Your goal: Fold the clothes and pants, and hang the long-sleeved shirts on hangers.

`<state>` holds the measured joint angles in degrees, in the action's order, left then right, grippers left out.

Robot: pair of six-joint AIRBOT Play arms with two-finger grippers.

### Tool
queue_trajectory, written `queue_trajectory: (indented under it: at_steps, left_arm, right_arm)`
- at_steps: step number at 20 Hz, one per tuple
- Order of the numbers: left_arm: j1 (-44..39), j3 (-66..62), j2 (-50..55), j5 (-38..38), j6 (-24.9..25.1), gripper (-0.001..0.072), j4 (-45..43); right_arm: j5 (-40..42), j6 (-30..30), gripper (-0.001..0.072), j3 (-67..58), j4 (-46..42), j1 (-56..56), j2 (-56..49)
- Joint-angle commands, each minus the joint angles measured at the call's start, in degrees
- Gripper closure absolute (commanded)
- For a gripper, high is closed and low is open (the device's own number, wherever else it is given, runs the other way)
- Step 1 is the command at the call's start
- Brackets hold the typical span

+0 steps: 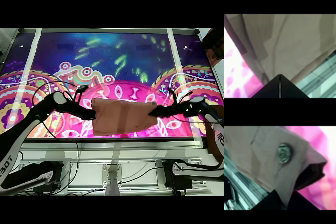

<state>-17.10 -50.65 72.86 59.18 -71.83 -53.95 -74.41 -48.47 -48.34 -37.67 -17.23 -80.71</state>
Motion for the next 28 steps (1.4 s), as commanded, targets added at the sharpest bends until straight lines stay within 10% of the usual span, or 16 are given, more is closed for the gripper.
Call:
queue_trajectory:
  at_steps: [1,6,11,17,25,27,28]
  left_arm:
    - [4.26,-6.27,-1.9,-1.11,1.55,0.0703,-5.7]
    - [11.63,-15.47,-11.26,-1.16,0.66,0.0702,-18.23]
    - [18.58,-15.56,-21.2,-1.09,0.66,0.0702,-18.27]
    - [19.8,-15.5,-24.02,-1.07,0.66,0.0702,-18.21]
    - [19.82,-15.52,-24.02,-1.07,0.66,0.0701,-18.03]
    - [19.82,-15.52,-24.02,-1.09,0.66,0.0701,-18.03]
    - [19.82,-15.52,-24.02,-1.09,0.66,0.0701,-18.03]
  right_arm:
    - [1.9,-4.98,0.0688,-10.23,0.98,-0.79,5.6]
    - [16.83,-24.55,0.0688,-23.19,-14.05,-9.55,14.25]
    - [11.13,-46.77,0.0688,-25.29,-35.21,-26.38,18.45]
    - [-5.9,-48.13,0.0688,-25.27,-46.88,-47.08,18.36]
    - [-7.08,-47.93,0.0687,-22.21,-52.24,-52.85,18.32]
    - [-6.88,-48.02,0.0548,-22.18,-54.97,-52.85,18.32]
    - [-6.51,-48.13,0.0286,-22.18,-55.6,-52.83,18.32]
